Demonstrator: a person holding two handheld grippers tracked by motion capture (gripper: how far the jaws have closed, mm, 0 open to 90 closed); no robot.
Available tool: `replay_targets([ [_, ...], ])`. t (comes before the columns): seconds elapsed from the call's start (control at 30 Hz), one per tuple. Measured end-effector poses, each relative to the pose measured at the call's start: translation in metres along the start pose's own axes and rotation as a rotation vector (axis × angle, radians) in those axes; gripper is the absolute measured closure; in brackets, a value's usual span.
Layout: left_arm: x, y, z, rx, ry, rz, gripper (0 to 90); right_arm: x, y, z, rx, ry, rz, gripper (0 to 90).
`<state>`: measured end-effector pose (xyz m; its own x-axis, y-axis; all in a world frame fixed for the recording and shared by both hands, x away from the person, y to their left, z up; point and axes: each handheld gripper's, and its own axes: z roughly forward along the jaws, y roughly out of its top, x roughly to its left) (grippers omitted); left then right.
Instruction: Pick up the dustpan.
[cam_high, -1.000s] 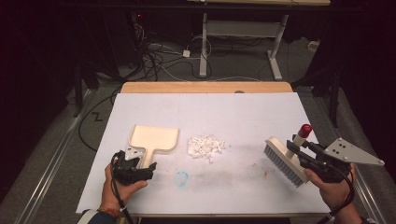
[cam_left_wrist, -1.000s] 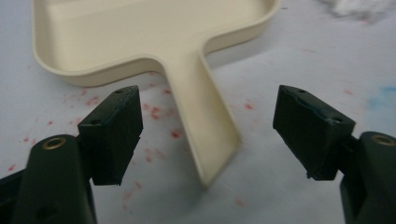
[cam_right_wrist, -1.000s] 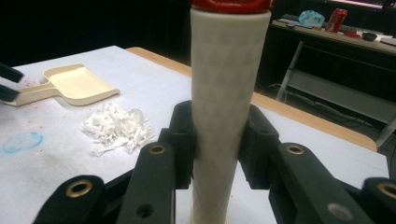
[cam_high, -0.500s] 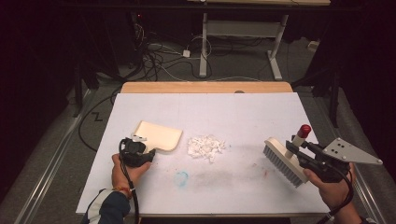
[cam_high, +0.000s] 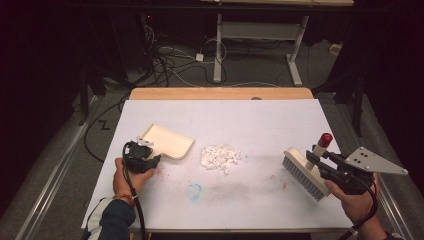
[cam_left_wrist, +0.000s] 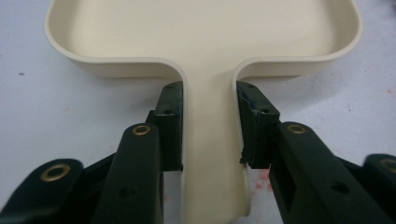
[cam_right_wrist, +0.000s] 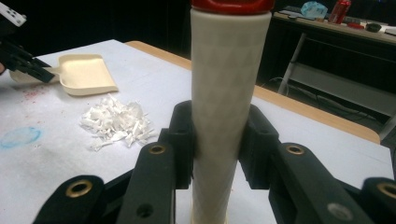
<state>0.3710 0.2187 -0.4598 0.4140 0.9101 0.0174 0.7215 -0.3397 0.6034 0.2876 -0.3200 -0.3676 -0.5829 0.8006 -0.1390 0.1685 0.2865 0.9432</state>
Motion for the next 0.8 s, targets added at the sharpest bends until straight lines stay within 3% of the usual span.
replay_targets([
  [0.07, 0.001, 0.0, -0.011, 0.004, -0.012, 0.024, 63.9, -0.001, 0.0, 0.0, -0.002, -0.003, -0.001, 69.9],
  [0.2, -0.004, -0.005, -0.031, 0.053, -0.025, 0.113, 63.9, -0.002, -0.001, -0.001, -0.001, -0.003, 0.002, 69.9],
  [0.37, -0.01, -0.014, -0.046, 0.094, -0.065, 0.156, 63.9, -0.002, -0.001, 0.0, 0.004, 0.001, 0.001, 69.9],
  [0.4, -0.014, -0.018, -0.051, 0.108, -0.085, 0.182, 63.9, -0.002, -0.002, 0.001, 0.005, 0.001, 0.0, 69.9],
  [0.63, -0.034, -0.028, -0.06, 0.14, -0.154, 0.265, 63.8, -0.001, -0.003, 0.003, 0.017, 0.004, 0.0, 69.9],
  [0.8, -0.043, -0.031, -0.061, 0.15, -0.182, 0.3, 63.8, -0.002, -0.004, 0.005, 0.011, 0.021, 0.011, 70.0],
])
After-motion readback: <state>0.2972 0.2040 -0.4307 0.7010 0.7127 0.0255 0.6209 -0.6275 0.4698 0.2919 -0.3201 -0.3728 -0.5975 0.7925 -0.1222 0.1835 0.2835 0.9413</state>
